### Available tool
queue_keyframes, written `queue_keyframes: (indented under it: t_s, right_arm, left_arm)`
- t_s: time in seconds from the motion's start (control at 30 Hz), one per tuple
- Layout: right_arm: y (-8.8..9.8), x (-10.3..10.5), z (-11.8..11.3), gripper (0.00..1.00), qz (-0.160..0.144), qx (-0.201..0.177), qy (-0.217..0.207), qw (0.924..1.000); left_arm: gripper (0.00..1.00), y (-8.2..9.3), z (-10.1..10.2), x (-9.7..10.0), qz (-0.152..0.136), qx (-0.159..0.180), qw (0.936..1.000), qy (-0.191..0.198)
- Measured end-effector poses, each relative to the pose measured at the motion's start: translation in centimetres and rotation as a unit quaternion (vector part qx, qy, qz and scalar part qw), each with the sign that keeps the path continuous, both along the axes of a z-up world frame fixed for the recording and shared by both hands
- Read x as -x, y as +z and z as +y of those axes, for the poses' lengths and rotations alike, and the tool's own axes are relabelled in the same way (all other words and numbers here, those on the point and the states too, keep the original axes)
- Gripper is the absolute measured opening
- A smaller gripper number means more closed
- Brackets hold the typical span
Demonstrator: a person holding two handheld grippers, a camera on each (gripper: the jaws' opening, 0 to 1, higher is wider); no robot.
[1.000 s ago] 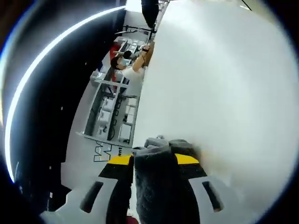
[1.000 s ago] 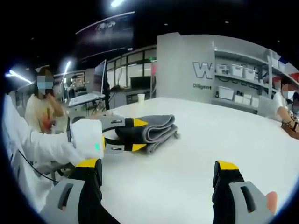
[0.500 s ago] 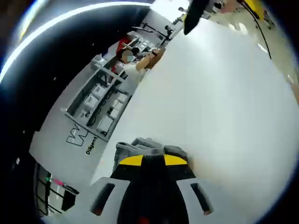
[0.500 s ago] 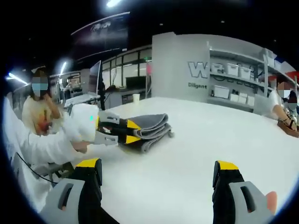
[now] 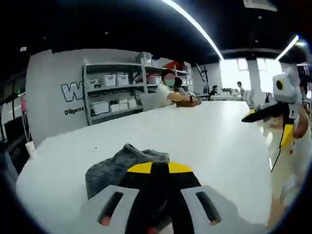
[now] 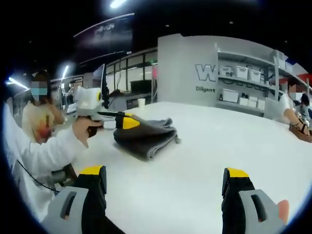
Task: Open the folded towel by lifting each exposed corner and separating the folded layers until the towel lies flat within the target outline without major curled edges
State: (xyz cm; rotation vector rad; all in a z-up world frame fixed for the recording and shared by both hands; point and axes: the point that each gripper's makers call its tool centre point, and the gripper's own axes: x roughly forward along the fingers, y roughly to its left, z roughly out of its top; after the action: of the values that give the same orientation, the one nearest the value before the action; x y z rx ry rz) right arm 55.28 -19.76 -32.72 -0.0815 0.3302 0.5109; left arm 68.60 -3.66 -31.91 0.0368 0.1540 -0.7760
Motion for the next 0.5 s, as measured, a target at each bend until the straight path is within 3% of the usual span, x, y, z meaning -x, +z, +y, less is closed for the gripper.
queue_keyframes:
  t_s: [0.07,0.17,0.4,0.5]
  right_arm:
    - [0.1,0.0,0.0,0.99,-0.002,0.001,0.000,1.0000]
    - [0.0,0.1,0.1,0.99,-0.001,0.001,0.001,1.0000]
    - [0.1,0.1,0.1,0.99,-0.001,0.000,0.003,1.0000]
    - [0.3,0.2,0.1,0.99,-0.003,-0.003,0.004,1.0000]
  left_arm:
    - [0.08,0.4,1.1,-0.3,0.021,0.036,0.9991,0.010]
    - [0.07,2.0,3.7,-1.1,0.001,0.068,0.9965,0.049]
    - [0.07,4.2,10.6,-2.0,-0.065,0.066,0.9803,0.175]
    - [0.07,4.0,12.4,-2.0,-0.065,0.072,0.9759,0.196]
